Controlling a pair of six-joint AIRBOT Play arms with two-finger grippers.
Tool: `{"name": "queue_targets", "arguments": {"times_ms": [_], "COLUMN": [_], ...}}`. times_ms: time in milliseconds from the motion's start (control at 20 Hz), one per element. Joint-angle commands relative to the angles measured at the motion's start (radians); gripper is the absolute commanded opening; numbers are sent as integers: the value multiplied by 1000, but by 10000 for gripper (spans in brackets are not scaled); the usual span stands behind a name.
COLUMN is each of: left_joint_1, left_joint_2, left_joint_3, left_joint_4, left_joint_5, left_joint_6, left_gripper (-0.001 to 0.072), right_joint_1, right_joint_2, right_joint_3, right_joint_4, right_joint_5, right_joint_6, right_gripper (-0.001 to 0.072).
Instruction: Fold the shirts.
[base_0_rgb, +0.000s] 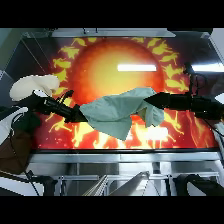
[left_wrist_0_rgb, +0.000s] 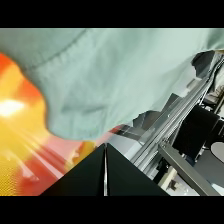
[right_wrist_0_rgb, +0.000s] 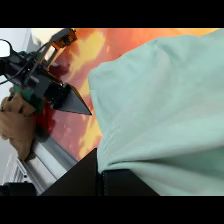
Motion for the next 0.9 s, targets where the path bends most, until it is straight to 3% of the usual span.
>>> {"name": "queue_targets", "arguments": {"times_ms": [0,250,500,650,850], "left_joint_1": [26,47,47,60,125], "left_joint_2": [87,298,506,671,924], "left_joint_3": [1,0,1,1,4], "left_joint_4": [-16,-143,-269,-410,-526], "left_joint_5": [-4,-6,-47,-64,-7], "left_joint_6": [2,36,51,99,143], "left_gripper": [20,23,24,24,24], "right_joint_1": [1,1,0,0,0], "right_joint_2": [2,71,255,431,682], "right_joint_3": [1,2,2,2,2], "right_joint_4": [2,9,10,10,10], "right_joint_5": [17,45,34,-36,-235], "right_joint_6": [0,1,-1,-25,-75], "right_gripper": [19,19,19,19,20]}}
